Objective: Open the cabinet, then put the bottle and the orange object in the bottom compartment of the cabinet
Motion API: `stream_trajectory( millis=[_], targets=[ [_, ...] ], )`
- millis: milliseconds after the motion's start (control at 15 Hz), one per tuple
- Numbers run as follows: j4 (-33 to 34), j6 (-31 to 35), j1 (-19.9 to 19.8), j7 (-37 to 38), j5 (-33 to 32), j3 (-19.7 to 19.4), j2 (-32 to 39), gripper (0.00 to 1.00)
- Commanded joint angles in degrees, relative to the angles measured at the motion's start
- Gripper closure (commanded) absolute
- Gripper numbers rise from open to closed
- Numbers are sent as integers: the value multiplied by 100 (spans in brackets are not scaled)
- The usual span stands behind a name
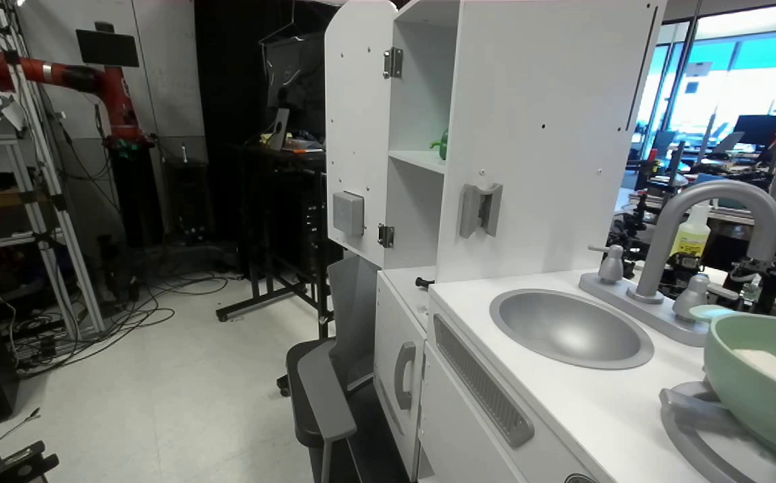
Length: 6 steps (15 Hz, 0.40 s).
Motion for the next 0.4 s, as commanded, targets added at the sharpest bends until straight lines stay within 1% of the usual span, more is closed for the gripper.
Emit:
stream_trajectory(
  millis=[0, 333],
  targets=[
    [0, -41, -128, -32, 16, 50, -20, 0],
    [-28, -52, -177, -27, -15, 44, -18, 0]
  ],
)
